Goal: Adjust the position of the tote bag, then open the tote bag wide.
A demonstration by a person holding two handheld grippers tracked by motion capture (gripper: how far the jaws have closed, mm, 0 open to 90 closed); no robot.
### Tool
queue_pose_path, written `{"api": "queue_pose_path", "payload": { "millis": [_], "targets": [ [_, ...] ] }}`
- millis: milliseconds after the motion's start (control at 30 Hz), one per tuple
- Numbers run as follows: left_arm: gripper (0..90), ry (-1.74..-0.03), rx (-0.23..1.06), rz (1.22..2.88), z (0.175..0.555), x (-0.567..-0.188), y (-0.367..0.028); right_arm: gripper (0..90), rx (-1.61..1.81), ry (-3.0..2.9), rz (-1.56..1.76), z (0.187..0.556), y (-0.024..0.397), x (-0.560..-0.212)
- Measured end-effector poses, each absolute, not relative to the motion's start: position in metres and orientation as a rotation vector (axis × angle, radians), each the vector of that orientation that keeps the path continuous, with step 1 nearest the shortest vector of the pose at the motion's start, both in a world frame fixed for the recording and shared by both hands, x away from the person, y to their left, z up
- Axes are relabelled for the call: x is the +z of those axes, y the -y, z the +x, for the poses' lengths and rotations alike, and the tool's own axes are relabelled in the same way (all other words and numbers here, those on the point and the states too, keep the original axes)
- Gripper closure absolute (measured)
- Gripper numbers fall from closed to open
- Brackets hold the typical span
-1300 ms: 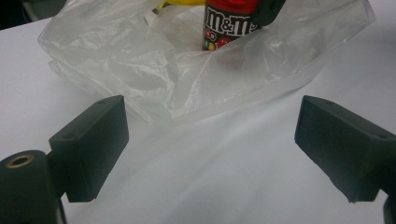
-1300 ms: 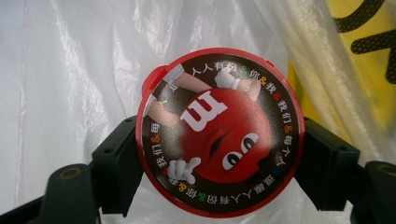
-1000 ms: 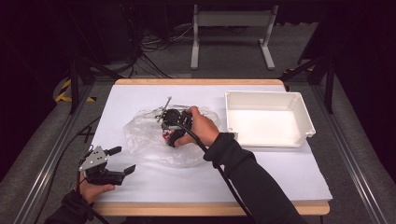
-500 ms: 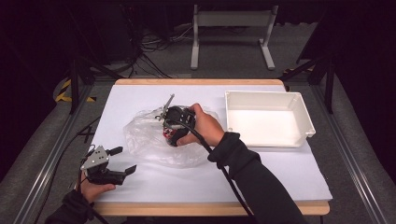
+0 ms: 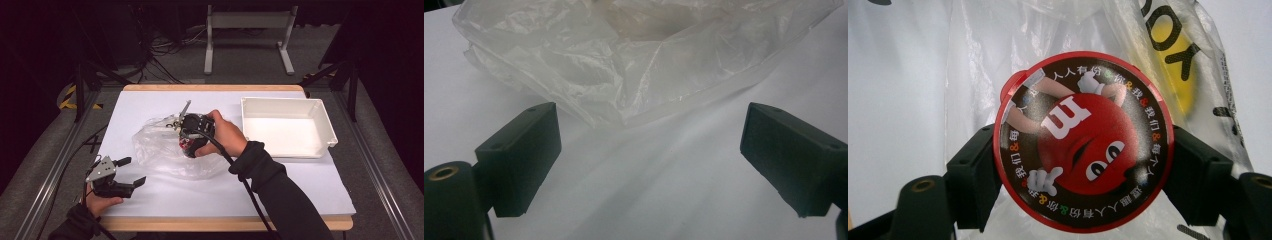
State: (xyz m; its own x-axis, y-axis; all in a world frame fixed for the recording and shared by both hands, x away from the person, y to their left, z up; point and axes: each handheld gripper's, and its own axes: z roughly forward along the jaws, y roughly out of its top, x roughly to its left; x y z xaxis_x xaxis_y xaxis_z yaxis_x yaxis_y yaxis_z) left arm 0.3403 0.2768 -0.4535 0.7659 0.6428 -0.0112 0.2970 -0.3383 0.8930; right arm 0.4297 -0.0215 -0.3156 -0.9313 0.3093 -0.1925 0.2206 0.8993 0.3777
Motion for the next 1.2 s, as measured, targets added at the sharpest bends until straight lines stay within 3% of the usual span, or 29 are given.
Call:
{"api": "queue_pose_path", "payload": {
  "millis": [567,1200],
  "targets": [
    [10.3,-0.725,0.431,1.935,0.340,-0.454,-0.277,25.3,0.539,-2.775,0.407,0.422,0.050,-0.288],
    [10.2,-0.721,0.428,1.953,0.340,-0.454,-0.276,25.3,0.522,-2.734,0.515,0.411,0.112,-0.269]
  ]
}}
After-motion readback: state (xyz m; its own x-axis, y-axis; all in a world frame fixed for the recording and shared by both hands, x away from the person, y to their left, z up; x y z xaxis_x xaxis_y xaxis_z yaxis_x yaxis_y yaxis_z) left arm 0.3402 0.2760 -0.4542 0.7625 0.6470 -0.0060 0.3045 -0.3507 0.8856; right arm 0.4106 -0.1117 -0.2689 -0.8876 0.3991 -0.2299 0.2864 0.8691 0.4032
